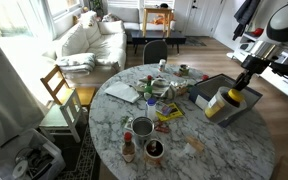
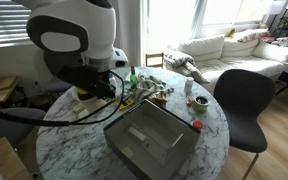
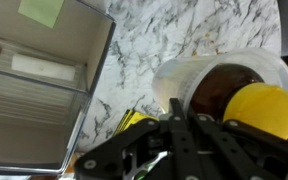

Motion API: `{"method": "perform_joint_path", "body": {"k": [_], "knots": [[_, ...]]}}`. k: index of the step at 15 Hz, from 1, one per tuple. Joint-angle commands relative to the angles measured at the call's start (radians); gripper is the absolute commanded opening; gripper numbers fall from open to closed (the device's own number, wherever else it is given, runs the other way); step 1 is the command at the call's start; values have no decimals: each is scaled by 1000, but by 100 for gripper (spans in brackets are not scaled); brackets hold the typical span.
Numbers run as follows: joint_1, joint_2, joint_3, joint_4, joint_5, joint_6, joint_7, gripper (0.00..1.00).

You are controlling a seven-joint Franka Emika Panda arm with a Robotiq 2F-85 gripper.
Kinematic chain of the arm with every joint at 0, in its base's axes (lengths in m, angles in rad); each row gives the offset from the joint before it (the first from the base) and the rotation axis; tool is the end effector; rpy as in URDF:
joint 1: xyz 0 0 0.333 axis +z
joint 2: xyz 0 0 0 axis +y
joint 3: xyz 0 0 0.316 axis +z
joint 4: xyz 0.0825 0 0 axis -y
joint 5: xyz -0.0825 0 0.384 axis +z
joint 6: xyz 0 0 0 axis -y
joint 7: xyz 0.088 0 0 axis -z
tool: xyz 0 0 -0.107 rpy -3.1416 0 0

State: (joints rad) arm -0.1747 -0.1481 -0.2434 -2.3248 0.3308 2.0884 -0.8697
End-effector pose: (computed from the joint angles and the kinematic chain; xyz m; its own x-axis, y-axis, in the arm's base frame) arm 0.4426 -0.1801 0.3932 0.9566 0.2491 0.1515 0.2836 -0.9156 -0.2851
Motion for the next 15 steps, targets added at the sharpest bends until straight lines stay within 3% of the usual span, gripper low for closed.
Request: {"method": "perform_joint_path", "body": {"k": [1, 4, 10, 15], "knots": [[0, -8, -12, 10, 9, -2, 14, 5], [-3, -15, -15, 20, 15, 7, 45, 1], [-61, -32, -92, 118, 75, 6, 203, 1], [-96, 61, -138, 214, 95, 25, 379, 1]]}}
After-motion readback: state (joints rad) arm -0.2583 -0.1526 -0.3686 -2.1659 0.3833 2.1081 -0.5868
